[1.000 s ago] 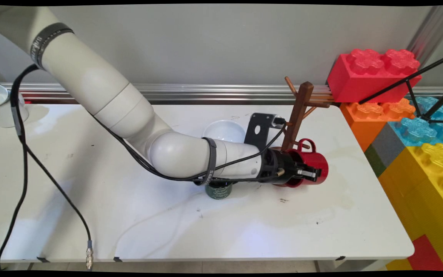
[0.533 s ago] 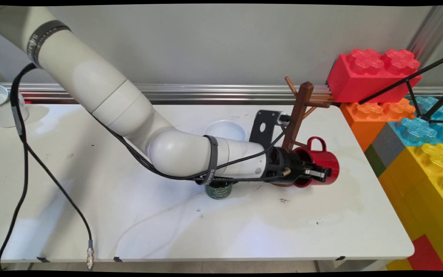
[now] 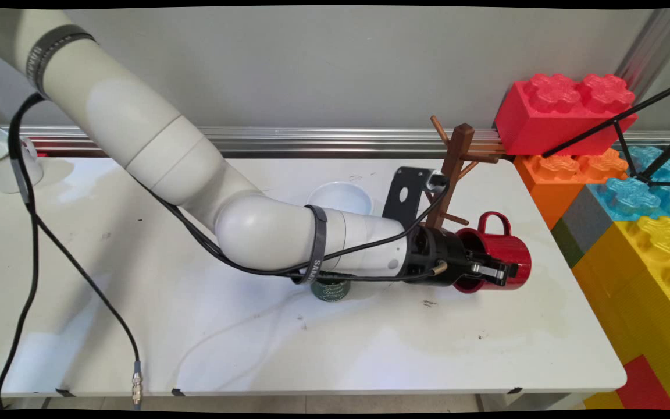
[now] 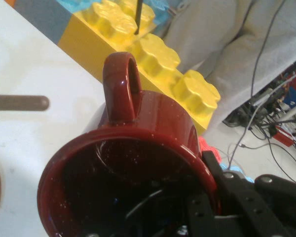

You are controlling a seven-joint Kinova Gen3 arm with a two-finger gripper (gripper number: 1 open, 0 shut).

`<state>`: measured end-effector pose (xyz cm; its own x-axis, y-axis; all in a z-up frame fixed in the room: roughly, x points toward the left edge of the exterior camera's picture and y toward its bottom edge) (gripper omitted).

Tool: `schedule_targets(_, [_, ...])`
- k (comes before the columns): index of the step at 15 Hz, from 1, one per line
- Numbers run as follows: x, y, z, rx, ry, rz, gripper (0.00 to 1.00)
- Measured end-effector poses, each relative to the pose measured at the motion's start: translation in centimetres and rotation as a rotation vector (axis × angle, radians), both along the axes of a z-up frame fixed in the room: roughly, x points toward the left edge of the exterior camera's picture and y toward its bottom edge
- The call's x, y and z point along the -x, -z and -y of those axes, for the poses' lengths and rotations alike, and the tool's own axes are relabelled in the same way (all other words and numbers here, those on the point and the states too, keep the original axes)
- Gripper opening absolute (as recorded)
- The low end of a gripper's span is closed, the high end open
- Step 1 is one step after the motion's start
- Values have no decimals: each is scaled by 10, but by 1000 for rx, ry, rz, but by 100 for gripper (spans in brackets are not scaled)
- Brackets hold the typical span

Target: Place the picked object on the table

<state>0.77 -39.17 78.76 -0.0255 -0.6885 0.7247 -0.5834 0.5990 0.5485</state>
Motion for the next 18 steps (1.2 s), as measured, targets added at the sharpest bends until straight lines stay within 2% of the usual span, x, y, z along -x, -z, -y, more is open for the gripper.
schedule_targets(7, [-11,-22,-10,10,60,54,0])
schedule_targets(18, [-33,-74,-8,5,134,222,0])
